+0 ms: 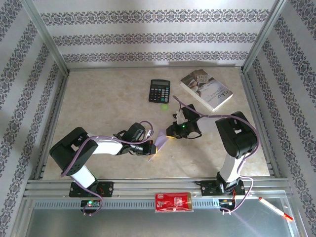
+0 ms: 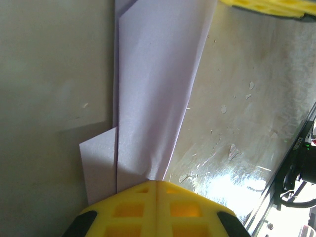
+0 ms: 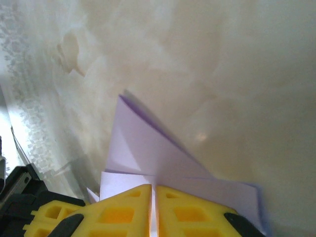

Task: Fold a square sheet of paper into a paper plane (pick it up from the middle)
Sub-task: Fold the wing for the fifth time at the center of the table.

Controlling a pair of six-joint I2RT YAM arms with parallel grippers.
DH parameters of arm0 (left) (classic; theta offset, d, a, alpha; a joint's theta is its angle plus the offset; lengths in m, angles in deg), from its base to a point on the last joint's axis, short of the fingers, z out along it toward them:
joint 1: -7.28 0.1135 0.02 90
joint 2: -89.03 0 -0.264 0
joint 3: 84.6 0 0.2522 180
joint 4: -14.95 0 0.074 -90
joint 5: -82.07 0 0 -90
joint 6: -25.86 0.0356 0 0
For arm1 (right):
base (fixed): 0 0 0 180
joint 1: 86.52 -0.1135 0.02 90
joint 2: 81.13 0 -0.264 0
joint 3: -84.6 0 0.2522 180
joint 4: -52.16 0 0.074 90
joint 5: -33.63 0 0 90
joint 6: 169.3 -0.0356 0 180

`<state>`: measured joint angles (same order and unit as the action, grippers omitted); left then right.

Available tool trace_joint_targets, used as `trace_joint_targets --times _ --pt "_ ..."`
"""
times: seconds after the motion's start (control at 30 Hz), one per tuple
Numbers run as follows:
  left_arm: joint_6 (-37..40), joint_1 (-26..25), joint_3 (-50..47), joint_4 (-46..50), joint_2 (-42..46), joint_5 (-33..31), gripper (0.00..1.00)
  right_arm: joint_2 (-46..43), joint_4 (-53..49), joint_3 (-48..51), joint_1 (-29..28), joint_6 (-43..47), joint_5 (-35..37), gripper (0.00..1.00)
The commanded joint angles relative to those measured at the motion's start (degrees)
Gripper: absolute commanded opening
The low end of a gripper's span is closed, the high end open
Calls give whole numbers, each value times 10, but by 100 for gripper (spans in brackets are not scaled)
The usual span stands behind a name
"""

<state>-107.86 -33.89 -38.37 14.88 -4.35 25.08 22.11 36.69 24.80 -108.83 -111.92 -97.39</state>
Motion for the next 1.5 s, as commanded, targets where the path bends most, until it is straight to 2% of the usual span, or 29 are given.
trace_joint_targets --times 0.0,0.2,0.37,0.5,0.63,0.8,0.93,1.3,1.47 --pt "12 2 -36 108 -21 -20 0 26 -17 0 43 12 95 15" --pt "9 2 -33 104 -23 -18 0 10 -31 -19 71 18 100 15" --pt "8 2 -27 106 -19 -19 0 -67 -28 0 58 13 85 16" --pt "5 2 -25 101 -22 -18 0 -149 -17 46 5 -13 109 17" --pt "4 2 -25 100 -22 -19 0 -178 30 90 -70 -82 132 17" --pt "6 2 -23 100 -22 -22 0 -160 85 114 -137 -159 158 16" --pt "9 2 -22 101 -23 -21 0 -127 118 115 -170 -194 157 15" --pt "12 2 -22 102 -23 -21 0 -66 179 117 -212 -242 154 14" --pt "11 2 -22 103 -24 -21 0 -52 174 131 -201 -244 161 13"
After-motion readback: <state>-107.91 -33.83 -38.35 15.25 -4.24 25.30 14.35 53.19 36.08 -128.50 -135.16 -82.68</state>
